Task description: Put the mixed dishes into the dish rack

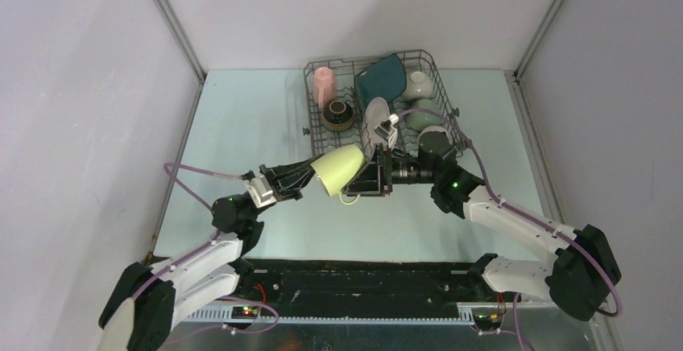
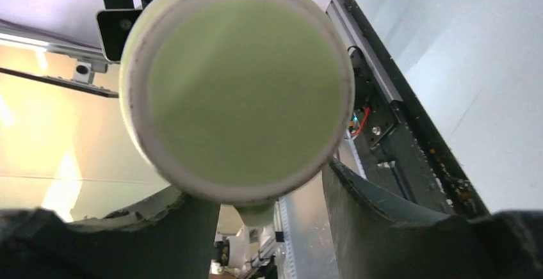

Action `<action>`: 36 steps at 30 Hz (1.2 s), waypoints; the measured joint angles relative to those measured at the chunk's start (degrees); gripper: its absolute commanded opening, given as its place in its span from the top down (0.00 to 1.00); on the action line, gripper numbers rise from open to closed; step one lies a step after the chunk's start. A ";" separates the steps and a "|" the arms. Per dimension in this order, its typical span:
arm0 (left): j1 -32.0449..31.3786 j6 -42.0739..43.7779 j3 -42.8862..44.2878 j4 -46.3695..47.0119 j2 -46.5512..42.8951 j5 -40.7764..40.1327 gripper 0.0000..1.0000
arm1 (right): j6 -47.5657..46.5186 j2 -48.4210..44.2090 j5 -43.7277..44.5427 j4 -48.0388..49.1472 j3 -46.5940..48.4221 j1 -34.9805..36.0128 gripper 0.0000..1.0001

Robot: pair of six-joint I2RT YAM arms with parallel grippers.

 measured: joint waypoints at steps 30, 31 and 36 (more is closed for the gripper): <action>-3.34 5.57 1.18 3.39 4.26 -9.01 0.81 | 4.66 2.36 1.53 8.37 0.85 2.51 1.00; -3.41 5.51 1.20 3.43 4.22 -9.11 0.75 | 4.57 2.23 1.55 8.28 0.87 2.47 1.00; -3.61 4.17 1.20 2.78 3.17 -10.86 0.35 | 2.25 0.07 3.15 2.45 0.87 0.04 1.00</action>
